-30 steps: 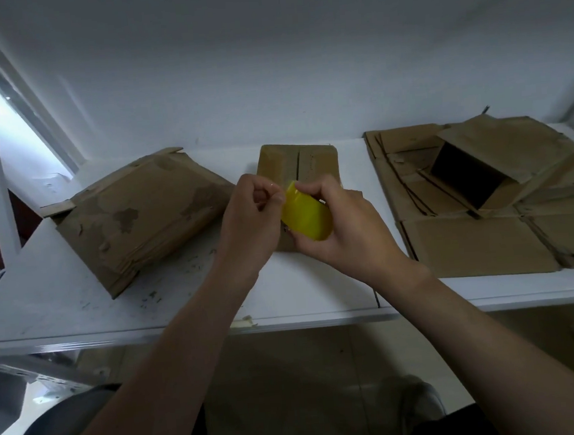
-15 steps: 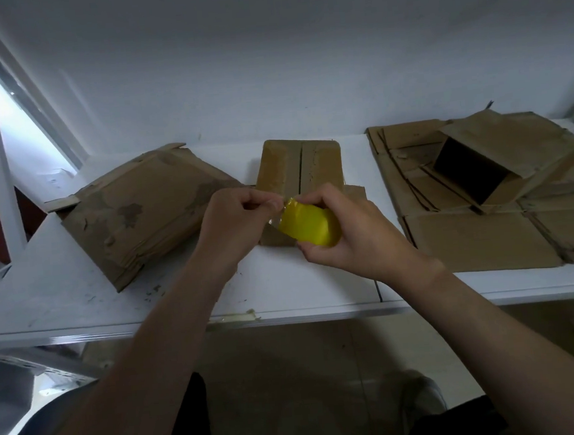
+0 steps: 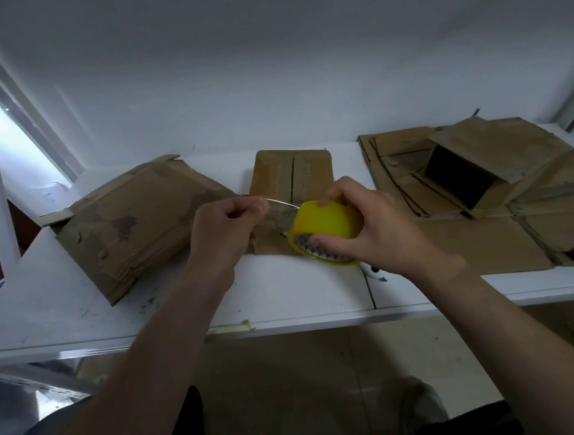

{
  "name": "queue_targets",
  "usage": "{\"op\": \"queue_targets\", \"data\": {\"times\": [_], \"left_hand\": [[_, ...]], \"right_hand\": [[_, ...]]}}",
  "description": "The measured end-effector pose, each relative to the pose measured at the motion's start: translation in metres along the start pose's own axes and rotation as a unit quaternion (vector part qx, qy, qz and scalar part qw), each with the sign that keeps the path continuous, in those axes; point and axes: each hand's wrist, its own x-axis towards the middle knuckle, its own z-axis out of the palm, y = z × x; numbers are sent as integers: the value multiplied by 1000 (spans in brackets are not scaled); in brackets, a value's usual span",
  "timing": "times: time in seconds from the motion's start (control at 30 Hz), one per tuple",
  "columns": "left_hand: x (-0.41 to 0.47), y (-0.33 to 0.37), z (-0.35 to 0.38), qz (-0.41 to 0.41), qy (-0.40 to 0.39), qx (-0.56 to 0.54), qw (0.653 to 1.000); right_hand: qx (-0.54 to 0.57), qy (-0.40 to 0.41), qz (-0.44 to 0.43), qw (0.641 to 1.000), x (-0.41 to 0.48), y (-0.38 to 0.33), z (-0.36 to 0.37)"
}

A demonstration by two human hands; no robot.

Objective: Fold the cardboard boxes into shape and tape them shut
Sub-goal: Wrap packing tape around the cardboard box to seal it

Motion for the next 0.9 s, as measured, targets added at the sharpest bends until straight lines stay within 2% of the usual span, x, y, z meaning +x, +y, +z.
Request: {"op": "queue_targets", "data": {"times": [0.07, 0.2, 0.33, 0.6, 0.9], "left_hand": [[0, 0, 0, -2, 12, -6, 1000], [13, 0, -17, -52, 58, -33, 996], [14, -7, -19, -76, 47, -57, 994], [20, -19, -26, -45, 80, -57, 994], [37, -42, -18, -121, 85, -105, 984]], "right_hand": [[-9, -3, -6, 1000, -1, 3, -5], [-97, -47, -32, 994, -6, 19, -23], [-95, -47, -34, 994, -11, 32, -39], [-120, -25, -14, 992, -10, 50, -50], [-148, -37, -6, 988, 8, 68, -37]]}}
